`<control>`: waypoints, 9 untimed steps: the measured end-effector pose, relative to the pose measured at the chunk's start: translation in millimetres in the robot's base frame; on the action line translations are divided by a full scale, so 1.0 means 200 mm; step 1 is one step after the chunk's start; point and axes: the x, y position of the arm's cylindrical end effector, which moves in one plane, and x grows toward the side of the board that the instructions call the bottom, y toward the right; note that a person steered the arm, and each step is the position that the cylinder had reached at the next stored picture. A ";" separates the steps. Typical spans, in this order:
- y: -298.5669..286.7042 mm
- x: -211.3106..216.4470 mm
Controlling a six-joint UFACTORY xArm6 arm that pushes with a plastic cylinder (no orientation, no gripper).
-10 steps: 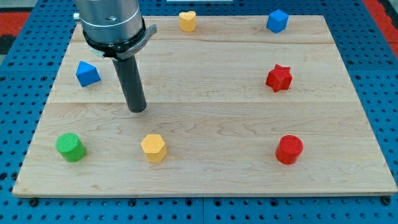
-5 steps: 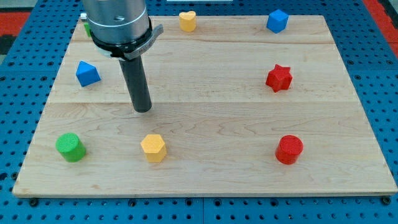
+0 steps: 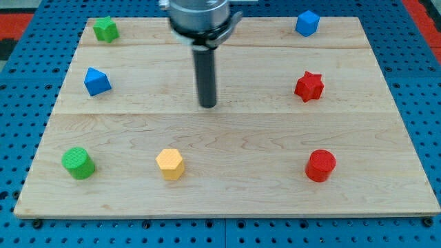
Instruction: Move the blue cube above the red star
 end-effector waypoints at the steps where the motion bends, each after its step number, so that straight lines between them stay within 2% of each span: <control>1: 0.14 -0.11; 2: 0.30 -0.20; 3: 0.92 -0.33; 4: 1.26 -0.41; 5: 1.29 -0.69; 6: 1.28 -1.07; 7: 1.24 -1.11; 9: 0.64 -1.07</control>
